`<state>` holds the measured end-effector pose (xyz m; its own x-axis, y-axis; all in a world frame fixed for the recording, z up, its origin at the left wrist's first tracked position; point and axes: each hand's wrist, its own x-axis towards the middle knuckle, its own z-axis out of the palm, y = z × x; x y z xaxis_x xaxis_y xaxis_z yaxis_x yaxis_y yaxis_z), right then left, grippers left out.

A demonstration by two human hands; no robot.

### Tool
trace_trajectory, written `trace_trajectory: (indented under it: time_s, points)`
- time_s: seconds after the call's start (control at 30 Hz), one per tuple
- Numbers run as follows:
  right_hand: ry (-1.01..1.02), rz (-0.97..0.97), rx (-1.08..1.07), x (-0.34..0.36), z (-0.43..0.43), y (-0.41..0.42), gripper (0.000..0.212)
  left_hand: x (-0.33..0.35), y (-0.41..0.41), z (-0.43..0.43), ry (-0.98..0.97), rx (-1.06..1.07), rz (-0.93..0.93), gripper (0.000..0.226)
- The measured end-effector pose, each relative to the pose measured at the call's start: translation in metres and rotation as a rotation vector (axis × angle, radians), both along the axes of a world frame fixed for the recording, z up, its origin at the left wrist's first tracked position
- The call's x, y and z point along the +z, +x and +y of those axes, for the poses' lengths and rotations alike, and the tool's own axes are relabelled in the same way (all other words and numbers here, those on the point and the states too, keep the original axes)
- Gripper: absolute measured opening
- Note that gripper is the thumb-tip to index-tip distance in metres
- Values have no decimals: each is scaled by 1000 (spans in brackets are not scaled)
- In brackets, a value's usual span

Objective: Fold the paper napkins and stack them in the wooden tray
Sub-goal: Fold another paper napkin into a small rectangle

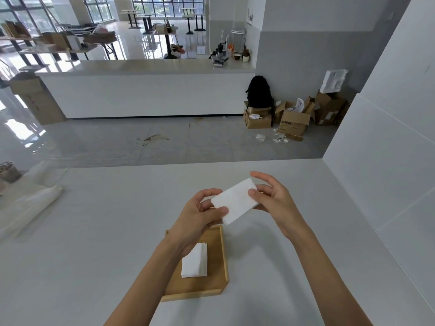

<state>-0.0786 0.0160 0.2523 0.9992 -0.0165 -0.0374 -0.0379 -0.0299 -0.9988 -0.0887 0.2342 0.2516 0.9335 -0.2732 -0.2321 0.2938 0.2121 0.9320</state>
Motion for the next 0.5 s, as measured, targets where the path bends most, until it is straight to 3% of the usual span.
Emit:
trace_trajectory:
  time_s: [0.13,0.27,0.4,0.5]
  points:
    - [-102,-109,40,9,1,3,42,4,-6,-7,-134,-112,112,50]
    - [-301,-214,227,27,4,10,44,7,-6,-17,-141,-219,59,39]
    - [-527,-325,224,35,6,13,37,8,-5,-22,-180,-166,-15,31]
    - [-807,-546,332,38,4,8,38,12,-4,-20,-302,-112,3,32]
